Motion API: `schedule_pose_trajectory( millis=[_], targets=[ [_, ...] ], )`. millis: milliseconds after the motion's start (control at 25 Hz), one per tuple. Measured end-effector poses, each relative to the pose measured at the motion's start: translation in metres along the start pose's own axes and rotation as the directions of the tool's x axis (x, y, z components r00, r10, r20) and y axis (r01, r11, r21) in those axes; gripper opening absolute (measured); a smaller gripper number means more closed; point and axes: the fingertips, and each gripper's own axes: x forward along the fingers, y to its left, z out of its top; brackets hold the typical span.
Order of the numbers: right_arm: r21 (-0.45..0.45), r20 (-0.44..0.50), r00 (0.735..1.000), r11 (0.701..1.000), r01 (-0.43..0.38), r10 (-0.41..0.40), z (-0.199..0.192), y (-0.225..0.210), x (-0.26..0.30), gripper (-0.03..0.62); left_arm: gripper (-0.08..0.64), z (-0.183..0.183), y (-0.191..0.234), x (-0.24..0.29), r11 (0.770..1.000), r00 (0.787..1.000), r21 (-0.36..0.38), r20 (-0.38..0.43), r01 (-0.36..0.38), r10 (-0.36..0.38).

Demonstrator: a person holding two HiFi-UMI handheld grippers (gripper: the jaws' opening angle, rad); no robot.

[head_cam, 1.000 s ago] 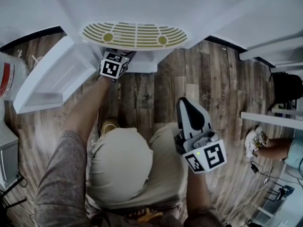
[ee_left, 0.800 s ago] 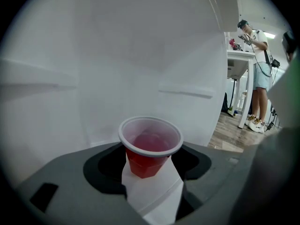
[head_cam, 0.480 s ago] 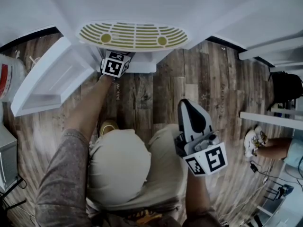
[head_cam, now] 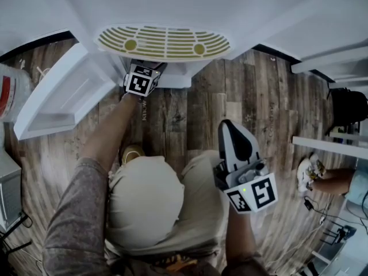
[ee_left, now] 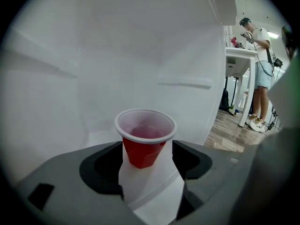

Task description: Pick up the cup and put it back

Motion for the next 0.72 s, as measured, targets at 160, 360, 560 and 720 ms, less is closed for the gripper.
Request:
schedule_pose_trajectory(
  millis=[160,360,560,720],
  targets=[
    [0.006,0.011,1.0,1.0,0.005,-0.005,0.0,-0.002,-0.001,0.002,0.316,-0.006,-0.001,-0.006,1.0,1.0,-0.011,-0.005,-0.009,0.009],
    [0.005,0.017,1.0,1.0,-0.003,0.003,0.001,0.0,-0.005,0.002,0.318,-0.009,-0.003,-0.024,1.0,1.0,-0.018,-0.007,-0.016,0.016],
    [0.01,0.025,1.0,1.0,-0.002,0.002,0.002,0.0,-0.01,0.002,0.318,-0.005,-0.005,-0.052,1.0,1.0,-0.024,0.0,-0.012,0.012],
    [0.009,0.019,1.0,1.0,0.006,-0.006,-0.001,-0.006,-0.012,0.002,0.318,0.005,-0.013,-0.084,0.999,1.0,-0.029,0.02,0.017,-0.017]
  ],
)
